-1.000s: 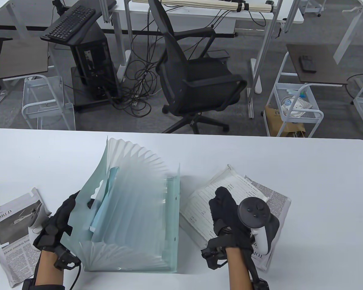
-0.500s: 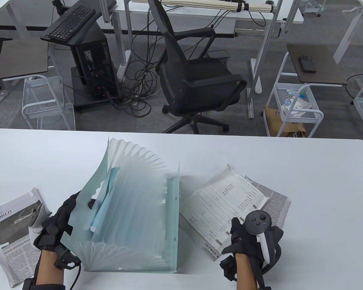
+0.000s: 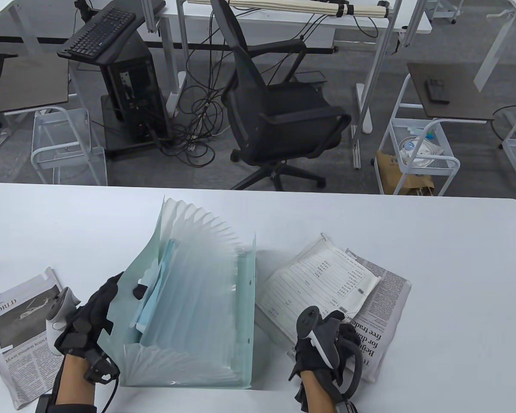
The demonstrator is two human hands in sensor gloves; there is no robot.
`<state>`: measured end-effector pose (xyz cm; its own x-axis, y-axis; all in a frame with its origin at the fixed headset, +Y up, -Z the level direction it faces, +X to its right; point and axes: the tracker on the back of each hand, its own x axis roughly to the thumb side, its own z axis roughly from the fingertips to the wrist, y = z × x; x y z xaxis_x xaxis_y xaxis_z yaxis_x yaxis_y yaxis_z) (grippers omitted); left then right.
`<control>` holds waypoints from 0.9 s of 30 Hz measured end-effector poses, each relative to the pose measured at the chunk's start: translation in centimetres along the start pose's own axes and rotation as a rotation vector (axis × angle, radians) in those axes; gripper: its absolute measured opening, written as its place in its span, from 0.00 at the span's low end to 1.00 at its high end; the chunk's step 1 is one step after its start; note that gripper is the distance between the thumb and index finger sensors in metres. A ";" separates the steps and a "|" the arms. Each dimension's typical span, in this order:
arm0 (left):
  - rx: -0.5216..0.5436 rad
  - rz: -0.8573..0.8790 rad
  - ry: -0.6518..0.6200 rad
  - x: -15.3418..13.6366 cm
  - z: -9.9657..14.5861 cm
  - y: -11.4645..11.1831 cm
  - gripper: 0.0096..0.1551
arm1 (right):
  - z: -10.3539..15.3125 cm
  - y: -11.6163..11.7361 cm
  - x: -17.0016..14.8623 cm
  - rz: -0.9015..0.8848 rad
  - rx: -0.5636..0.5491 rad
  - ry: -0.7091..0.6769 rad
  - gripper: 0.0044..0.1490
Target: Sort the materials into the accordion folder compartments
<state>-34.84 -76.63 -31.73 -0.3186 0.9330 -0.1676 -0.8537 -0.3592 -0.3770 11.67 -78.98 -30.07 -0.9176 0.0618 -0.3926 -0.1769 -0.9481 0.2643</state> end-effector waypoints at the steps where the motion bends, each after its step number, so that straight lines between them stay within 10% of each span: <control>1: 0.001 -0.003 -0.001 0.0 0.0 0.0 0.47 | 0.0 -0.1 0.1 0.003 -0.014 0.001 0.55; 13: 0.009 -0.027 0.003 -0.1 0.0 -0.4 0.48 | 0.3 -1.0 -0.3 -0.094 -0.142 0.019 0.61; 27: 0.010 0.000 -0.016 0.2 0.3 -0.1 0.49 | 0.2 -3.5 -5.0 -0.631 -0.134 0.057 0.62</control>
<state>-34.94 -76.42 -31.45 -0.3249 0.9333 -0.1528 -0.8578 -0.3588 -0.3680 16.83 -75.95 -28.81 -0.6309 0.6070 -0.4833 -0.6269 -0.7658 -0.1433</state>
